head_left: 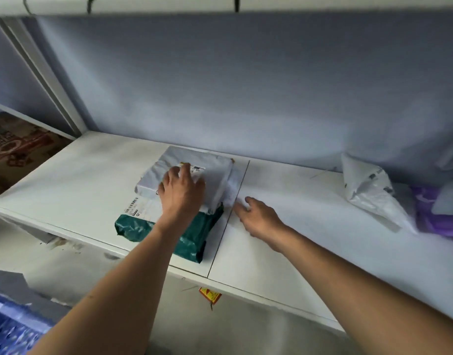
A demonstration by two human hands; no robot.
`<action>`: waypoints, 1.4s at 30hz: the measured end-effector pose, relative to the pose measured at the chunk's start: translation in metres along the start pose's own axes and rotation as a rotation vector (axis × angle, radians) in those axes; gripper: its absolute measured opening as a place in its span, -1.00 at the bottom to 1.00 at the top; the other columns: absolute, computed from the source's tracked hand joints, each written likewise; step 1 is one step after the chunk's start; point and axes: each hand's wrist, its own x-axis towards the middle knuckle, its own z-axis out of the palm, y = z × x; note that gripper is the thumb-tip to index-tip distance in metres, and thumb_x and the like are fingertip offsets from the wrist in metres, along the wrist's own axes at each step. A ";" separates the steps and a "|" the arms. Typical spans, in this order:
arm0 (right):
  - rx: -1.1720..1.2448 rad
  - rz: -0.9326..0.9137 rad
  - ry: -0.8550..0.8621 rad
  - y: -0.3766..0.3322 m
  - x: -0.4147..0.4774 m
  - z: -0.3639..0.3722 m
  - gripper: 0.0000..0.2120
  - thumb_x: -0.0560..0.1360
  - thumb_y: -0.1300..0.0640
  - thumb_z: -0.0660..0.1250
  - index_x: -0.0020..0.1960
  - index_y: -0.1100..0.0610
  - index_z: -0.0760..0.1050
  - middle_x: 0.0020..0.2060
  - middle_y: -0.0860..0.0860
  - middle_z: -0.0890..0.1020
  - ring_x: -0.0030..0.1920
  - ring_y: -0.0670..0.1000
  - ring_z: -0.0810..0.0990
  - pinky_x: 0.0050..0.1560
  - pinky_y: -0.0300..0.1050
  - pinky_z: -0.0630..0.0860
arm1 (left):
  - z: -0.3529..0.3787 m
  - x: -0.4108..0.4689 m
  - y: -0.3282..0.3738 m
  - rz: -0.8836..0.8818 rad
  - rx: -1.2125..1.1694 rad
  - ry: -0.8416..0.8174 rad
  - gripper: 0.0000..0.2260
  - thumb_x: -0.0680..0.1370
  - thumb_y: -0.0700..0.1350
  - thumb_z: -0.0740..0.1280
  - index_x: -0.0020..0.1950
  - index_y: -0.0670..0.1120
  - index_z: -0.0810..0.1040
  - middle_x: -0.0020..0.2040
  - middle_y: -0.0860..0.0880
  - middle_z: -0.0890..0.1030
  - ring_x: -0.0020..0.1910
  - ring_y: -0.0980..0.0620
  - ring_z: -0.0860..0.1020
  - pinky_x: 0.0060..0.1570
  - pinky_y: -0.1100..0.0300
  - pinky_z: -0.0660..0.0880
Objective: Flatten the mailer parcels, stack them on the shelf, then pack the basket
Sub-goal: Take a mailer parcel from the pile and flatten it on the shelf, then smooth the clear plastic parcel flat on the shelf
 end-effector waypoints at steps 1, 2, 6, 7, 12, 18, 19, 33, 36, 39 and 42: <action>-0.067 -0.010 -0.014 0.007 -0.009 -0.009 -0.46 0.61 -0.17 0.12 0.44 0.15 0.32 0.29 0.11 0.52 0.26 0.18 0.49 0.25 -0.03 0.44 | 0.006 -0.012 0.013 0.063 -0.001 -0.046 -0.55 0.59 0.05 0.22 0.46 -0.03 0.32 0.43 -0.15 0.35 0.41 -0.19 0.29 0.36 -0.07 0.21; -0.138 -0.016 -0.014 0.018 -0.020 -0.023 -0.47 0.62 -0.14 0.12 0.47 0.15 0.29 0.36 0.11 0.47 0.33 0.16 0.44 0.29 -0.08 0.39 | 0.015 -0.028 0.030 0.145 0.006 -0.096 -0.57 0.59 0.04 0.23 0.45 -0.04 0.35 0.41 -0.15 0.38 0.38 -0.19 0.32 0.33 -0.05 0.24; -0.331 0.011 0.014 0.061 -0.049 -0.071 -0.47 0.61 -0.10 0.15 0.51 0.12 0.27 0.38 0.12 0.47 0.37 0.14 0.42 0.35 -0.10 0.35 | 0.047 -0.090 0.089 0.374 0.051 -0.256 -0.55 0.61 0.07 0.23 0.47 -0.02 0.32 0.43 -0.05 0.37 0.41 -0.10 0.33 0.37 0.02 0.25; -0.350 0.024 0.033 0.071 -0.057 -0.083 -0.48 0.61 -0.09 0.15 0.50 0.11 0.28 0.36 0.12 0.49 0.36 0.14 0.43 0.35 -0.09 0.36 | 0.053 -0.102 0.101 0.397 0.046 -0.287 -0.55 0.61 0.07 0.23 0.48 -0.01 0.32 0.44 -0.04 0.37 0.42 -0.07 0.32 0.38 0.04 0.25; -0.348 0.087 0.114 0.121 -0.092 -0.131 -0.51 0.61 -0.07 0.16 0.48 0.09 0.30 0.33 0.09 0.51 0.34 0.12 0.44 0.34 -0.05 0.38 | 0.071 -0.147 0.161 0.500 0.016 -0.392 -0.55 0.60 0.06 0.24 0.47 -0.03 0.34 0.42 -0.04 0.40 0.41 -0.04 0.35 0.37 0.10 0.29; -0.372 0.140 0.183 0.172 -0.121 -0.170 -0.55 0.60 -0.04 0.18 0.43 0.09 0.36 0.31 0.11 0.52 0.31 0.13 0.47 0.29 -0.04 0.42 | 0.087 -0.180 0.219 0.457 -0.081 -0.580 -0.56 0.61 0.02 0.25 0.46 -0.08 0.35 0.40 -0.10 0.42 0.37 -0.06 0.39 0.34 0.16 0.30; -0.358 0.149 0.200 0.179 -0.124 -0.177 -0.56 0.59 -0.04 0.19 0.43 0.09 0.36 0.31 0.11 0.51 0.32 0.13 0.46 0.29 -0.04 0.42 | 0.090 -0.186 0.230 0.442 -0.100 -0.612 -0.56 0.61 0.02 0.25 0.46 -0.09 0.35 0.40 -0.10 0.42 0.38 -0.05 0.39 0.32 0.20 0.28; 0.865 0.394 0.547 0.228 -0.073 -0.196 -0.34 0.50 0.15 0.31 0.53 -0.12 0.16 0.37 0.02 0.42 0.22 0.16 0.53 0.25 0.09 0.51 | 0.116 -0.187 0.249 0.140 -0.298 -0.751 -0.65 0.58 0.02 0.31 0.35 0.00 0.48 0.19 0.00 0.57 0.13 0.00 0.54 0.04 0.26 0.44; 1.158 0.366 0.500 0.227 -0.060 -0.197 -0.44 0.55 0.22 0.30 0.49 -0.09 0.26 0.23 -0.02 0.45 0.09 0.11 0.57 0.17 -0.01 0.56 | 0.111 -0.175 0.236 0.101 -0.294 -0.742 -0.68 0.58 -0.01 0.30 0.32 -0.02 0.50 0.00 0.05 0.60 0.04 0.00 0.55 -0.02 0.27 0.42; 1.252 0.367 0.525 0.220 -0.057 -0.200 -0.86 0.54 0.27 0.30 0.05 0.08 0.54 -0.02 0.06 0.58 -0.11 0.04 0.57 0.03 -0.07 0.57 | 0.105 -0.168 0.229 0.066 -0.312 -0.734 -0.72 0.58 0.00 0.31 0.28 -0.01 0.52 -0.07 0.07 0.58 -0.12 0.05 0.53 -0.10 0.28 0.40; 1.223 0.408 0.575 0.217 -0.057 -0.194 -0.91 0.50 0.25 0.36 -0.17 0.12 0.55 -0.06 0.14 0.64 -0.13 0.04 0.61 0.10 -0.05 0.59 | 0.098 -0.162 0.224 0.013 -0.394 -0.729 -0.67 0.54 0.03 0.35 0.26 -0.03 0.54 0.01 -0.02 0.62 -0.09 -0.02 0.54 0.05 0.12 0.52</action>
